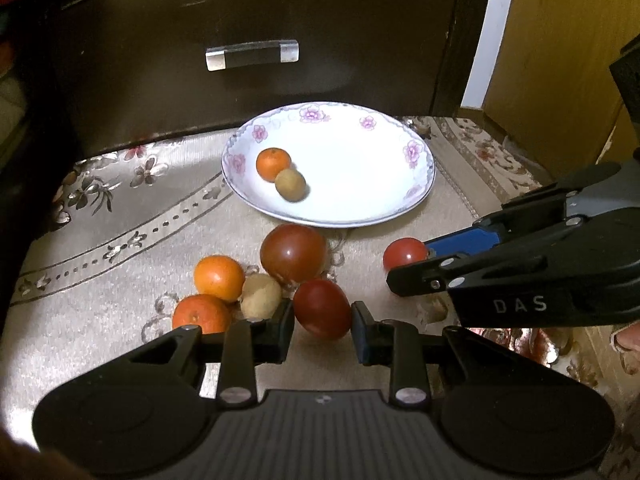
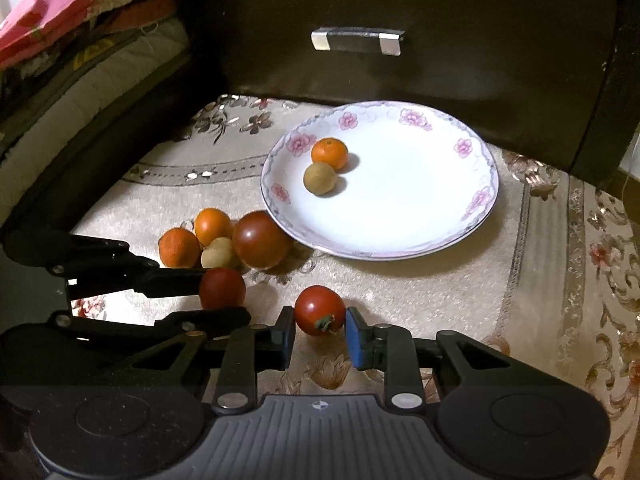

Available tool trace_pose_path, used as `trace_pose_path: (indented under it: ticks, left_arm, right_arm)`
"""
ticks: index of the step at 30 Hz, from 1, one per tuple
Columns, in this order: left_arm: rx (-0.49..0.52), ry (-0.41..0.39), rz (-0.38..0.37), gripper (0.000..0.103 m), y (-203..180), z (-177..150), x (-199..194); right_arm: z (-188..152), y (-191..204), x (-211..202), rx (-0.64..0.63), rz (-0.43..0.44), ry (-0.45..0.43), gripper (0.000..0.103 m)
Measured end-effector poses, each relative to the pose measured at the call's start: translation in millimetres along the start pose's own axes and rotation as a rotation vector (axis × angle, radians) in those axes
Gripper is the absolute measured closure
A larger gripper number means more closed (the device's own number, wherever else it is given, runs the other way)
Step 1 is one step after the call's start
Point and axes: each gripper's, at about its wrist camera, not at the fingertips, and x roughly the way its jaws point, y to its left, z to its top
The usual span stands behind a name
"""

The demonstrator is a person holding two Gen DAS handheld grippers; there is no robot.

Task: Organize fruits
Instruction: 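Lift both held cherry tomatoes and move them toward the white plate, then lower both cherry tomatoes into the plate and open both tools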

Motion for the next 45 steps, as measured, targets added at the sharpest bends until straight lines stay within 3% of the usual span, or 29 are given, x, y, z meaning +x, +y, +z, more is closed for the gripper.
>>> trace_pose_path:
  ticks: [18, 38, 45]
  left_arm:
    - [0.019, -0.070, 0.004, 0.067, -5, 38, 2]
    - [0.002, -0.058, 0.000, 0.067, -2, 60, 41]
    - [-0.006, -0.068, 0.000, 0.067, -1, 62, 39]
  right_arm:
    - [25, -12, -17, 0.045, -0.020, -0.097, 0.080]
    - [46, -44, 12, 0.120, -0.085, -0.093, 0.077]
    - [48, -47, 11, 0.132, -0.088, -0.104, 0.068]
